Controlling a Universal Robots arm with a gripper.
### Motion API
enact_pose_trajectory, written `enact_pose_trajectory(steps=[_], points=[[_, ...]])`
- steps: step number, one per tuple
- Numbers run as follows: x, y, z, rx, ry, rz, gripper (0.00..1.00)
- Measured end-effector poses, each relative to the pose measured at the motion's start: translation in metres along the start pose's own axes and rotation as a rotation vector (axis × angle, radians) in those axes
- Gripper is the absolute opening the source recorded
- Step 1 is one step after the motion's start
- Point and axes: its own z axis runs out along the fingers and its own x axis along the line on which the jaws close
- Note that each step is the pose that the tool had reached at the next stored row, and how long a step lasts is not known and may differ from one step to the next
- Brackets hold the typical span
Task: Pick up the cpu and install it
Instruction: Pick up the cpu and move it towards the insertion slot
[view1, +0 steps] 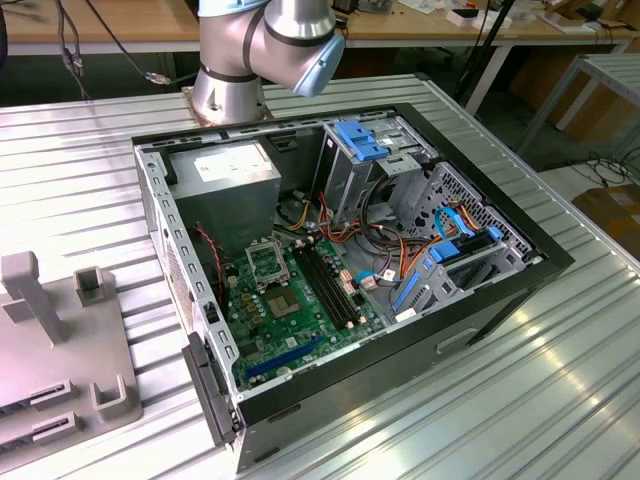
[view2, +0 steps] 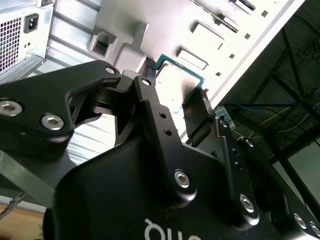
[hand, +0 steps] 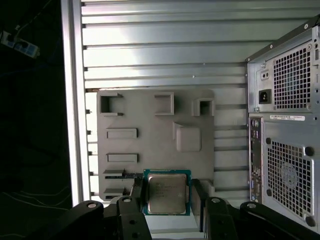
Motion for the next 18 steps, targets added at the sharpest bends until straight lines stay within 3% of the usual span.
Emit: enact_pose_trajectory(steps=[3,18], points=[[-0.0074,0.0002,-0.0019,0.0002,0.0027,0.000,0.47],[-0.0204,0.0007,-0.0020,0.0003,0.0049,0.000,0.47]])
